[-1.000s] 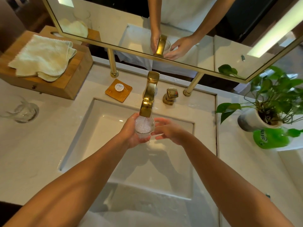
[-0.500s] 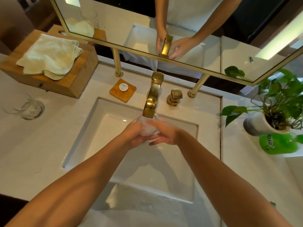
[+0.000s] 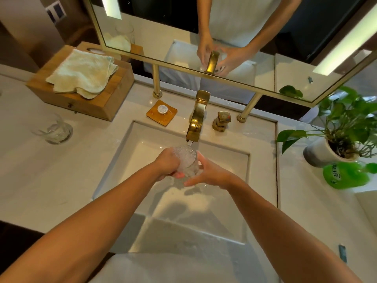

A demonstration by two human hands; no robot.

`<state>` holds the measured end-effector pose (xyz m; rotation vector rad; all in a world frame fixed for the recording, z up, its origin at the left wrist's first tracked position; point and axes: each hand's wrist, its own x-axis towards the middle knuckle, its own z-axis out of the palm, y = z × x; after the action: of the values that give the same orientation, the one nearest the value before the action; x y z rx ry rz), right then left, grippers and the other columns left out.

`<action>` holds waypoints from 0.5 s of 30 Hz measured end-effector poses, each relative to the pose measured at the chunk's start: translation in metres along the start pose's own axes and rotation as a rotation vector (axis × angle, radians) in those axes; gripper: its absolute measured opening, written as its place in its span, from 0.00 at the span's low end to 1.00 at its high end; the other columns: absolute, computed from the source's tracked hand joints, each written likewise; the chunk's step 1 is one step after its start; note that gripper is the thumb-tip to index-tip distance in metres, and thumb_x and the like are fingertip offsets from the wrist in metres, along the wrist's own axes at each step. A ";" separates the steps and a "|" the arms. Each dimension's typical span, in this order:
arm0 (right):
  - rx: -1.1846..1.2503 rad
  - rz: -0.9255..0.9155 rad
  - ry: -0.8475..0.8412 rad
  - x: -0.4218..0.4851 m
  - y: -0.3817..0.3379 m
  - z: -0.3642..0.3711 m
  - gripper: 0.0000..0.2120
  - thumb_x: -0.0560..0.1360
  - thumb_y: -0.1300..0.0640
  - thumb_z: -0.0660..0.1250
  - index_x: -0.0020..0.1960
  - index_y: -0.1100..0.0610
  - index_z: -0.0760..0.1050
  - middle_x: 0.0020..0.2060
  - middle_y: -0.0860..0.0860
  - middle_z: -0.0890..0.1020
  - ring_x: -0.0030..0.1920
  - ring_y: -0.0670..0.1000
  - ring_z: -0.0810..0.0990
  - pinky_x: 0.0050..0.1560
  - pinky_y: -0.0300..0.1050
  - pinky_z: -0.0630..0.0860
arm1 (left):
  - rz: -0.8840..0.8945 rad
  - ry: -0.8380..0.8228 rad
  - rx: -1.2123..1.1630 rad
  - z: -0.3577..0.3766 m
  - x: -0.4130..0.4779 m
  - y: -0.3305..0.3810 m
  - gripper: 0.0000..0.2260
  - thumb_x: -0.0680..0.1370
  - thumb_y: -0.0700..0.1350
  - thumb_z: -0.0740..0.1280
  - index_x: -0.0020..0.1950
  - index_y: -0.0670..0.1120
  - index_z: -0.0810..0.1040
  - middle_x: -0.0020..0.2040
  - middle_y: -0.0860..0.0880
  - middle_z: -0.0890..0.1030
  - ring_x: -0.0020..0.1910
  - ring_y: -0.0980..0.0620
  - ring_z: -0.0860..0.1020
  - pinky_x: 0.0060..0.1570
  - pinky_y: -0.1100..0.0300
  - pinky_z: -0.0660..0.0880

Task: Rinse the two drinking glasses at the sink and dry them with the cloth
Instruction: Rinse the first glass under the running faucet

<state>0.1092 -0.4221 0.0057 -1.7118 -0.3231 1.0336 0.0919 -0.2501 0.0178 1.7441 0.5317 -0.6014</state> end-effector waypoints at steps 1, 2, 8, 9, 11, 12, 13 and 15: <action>-0.059 -0.051 0.039 -0.002 -0.004 0.000 0.41 0.65 0.66 0.80 0.70 0.50 0.61 0.60 0.46 0.77 0.59 0.41 0.79 0.55 0.34 0.77 | 0.009 -0.093 -0.019 -0.005 -0.006 0.003 0.16 0.77 0.27 0.53 0.57 0.37 0.76 0.32 0.42 0.79 0.22 0.51 0.76 0.19 0.62 0.70; -0.070 -0.087 0.072 -0.003 -0.004 0.001 0.41 0.64 0.65 0.81 0.69 0.52 0.63 0.60 0.49 0.78 0.60 0.45 0.80 0.57 0.37 0.78 | 0.017 -0.171 -0.017 -0.008 -0.013 0.007 0.15 0.78 0.27 0.52 0.55 0.35 0.76 0.28 0.43 0.78 0.20 0.52 0.75 0.18 0.63 0.69; 0.176 -0.159 0.275 -0.014 -0.010 0.010 0.41 0.61 0.72 0.80 0.68 0.51 0.68 0.61 0.56 0.79 0.61 0.56 0.80 0.55 0.52 0.82 | -0.008 -0.191 -0.391 -0.015 -0.040 0.018 0.12 0.82 0.40 0.57 0.62 0.35 0.73 0.46 0.36 0.80 0.26 0.47 0.77 0.23 0.60 0.75; 0.187 -0.170 0.309 -0.018 -0.012 0.008 0.42 0.61 0.73 0.80 0.69 0.51 0.68 0.61 0.55 0.79 0.61 0.54 0.80 0.54 0.50 0.82 | 0.062 -0.112 -0.434 -0.017 -0.043 0.008 0.13 0.84 0.45 0.57 0.62 0.38 0.73 0.50 0.38 0.80 0.30 0.45 0.79 0.28 0.56 0.79; 0.109 -0.193 0.347 -0.024 -0.020 0.005 0.43 0.62 0.71 0.80 0.70 0.49 0.67 0.61 0.50 0.78 0.61 0.49 0.79 0.55 0.46 0.81 | 0.279 0.196 0.000 -0.026 -0.046 -0.030 0.14 0.83 0.53 0.58 0.62 0.45 0.73 0.59 0.42 0.78 0.45 0.44 0.81 0.47 0.48 0.80; 0.041 -0.203 0.359 -0.025 -0.024 0.004 0.42 0.63 0.70 0.80 0.70 0.47 0.67 0.60 0.47 0.78 0.61 0.48 0.79 0.55 0.44 0.81 | 0.360 0.358 0.363 -0.030 -0.043 -0.058 0.17 0.82 0.56 0.59 0.64 0.47 0.73 0.64 0.42 0.76 0.56 0.43 0.78 0.58 0.45 0.76; -0.024 -0.216 0.365 -0.028 -0.029 0.003 0.42 0.63 0.68 0.80 0.69 0.46 0.67 0.60 0.45 0.77 0.61 0.46 0.78 0.55 0.41 0.80 | 0.378 0.506 0.673 -0.034 -0.042 -0.088 0.21 0.81 0.59 0.59 0.67 0.47 0.72 0.69 0.41 0.72 0.66 0.40 0.72 0.67 0.42 0.68; -0.187 -0.254 0.364 -0.032 -0.038 0.000 0.40 0.64 0.66 0.80 0.68 0.46 0.66 0.60 0.43 0.75 0.60 0.47 0.77 0.54 0.39 0.79 | 0.253 0.622 0.936 -0.040 -0.050 -0.136 0.33 0.79 0.64 0.57 0.77 0.45 0.62 0.78 0.37 0.58 0.78 0.34 0.53 0.75 0.38 0.45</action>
<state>0.1002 -0.4276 0.0548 -1.9274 -0.3969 0.5073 -0.0279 -0.1808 -0.0419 2.8719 0.4582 -0.0827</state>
